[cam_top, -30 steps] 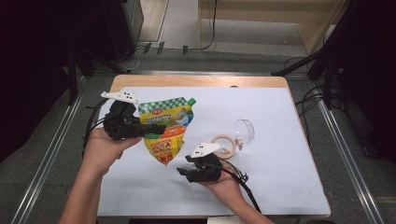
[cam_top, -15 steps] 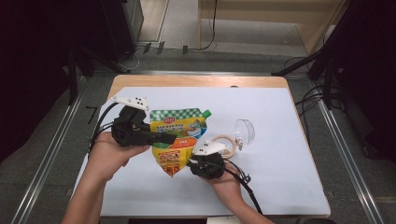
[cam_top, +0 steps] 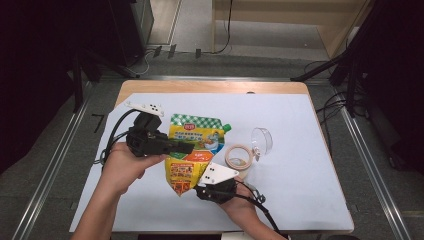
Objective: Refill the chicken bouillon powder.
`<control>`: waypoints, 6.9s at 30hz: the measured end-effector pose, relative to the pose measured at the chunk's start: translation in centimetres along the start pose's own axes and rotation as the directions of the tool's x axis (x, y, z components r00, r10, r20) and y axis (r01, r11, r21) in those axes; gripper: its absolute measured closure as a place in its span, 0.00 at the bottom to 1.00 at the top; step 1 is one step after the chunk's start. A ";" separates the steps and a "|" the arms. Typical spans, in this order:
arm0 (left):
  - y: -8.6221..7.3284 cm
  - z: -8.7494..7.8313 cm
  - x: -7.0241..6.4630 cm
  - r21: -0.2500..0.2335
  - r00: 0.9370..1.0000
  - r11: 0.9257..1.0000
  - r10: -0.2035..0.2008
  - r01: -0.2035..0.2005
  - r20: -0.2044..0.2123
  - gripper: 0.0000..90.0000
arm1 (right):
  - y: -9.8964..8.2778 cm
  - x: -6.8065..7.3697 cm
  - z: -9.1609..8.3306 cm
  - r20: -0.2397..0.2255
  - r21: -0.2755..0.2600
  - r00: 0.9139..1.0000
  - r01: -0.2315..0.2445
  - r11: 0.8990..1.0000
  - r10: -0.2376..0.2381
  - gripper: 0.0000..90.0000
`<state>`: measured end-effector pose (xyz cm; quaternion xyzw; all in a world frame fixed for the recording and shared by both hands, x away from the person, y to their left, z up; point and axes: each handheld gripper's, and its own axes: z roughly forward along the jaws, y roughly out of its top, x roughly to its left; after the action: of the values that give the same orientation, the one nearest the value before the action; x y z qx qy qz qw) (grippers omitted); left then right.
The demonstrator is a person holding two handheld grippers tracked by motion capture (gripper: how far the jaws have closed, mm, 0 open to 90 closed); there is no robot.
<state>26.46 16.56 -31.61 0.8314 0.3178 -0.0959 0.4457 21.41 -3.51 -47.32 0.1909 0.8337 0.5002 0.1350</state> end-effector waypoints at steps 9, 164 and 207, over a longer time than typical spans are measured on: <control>0.2 1.9 -0.1 0.022 1.000 1.000 0.000 0.000 -0.012 0.95 | 0.3 0.9 -0.5 -0.042 0.017 0.999 -0.034 0.999 0.035 0.69; 7.7 8.8 2.5 0.242 0.990 0.965 -0.074 0.103 -0.124 0.85 | 4.7 -1.3 -0.5 -0.157 -0.001 0.953 -0.262 0.965 0.258 0.72; 8.5 9.3 3.4 0.259 0.988 0.957 -0.109 0.134 -0.109 0.86 | 5.1 -1.6 -0.9 -0.147 -0.005 0.953 -0.269 0.963 0.265 0.72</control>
<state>35.53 7.22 -32.78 0.8661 0.3730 -0.1257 0.3081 23.41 -2.74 -42.33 0.2634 0.8017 0.5366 0.0075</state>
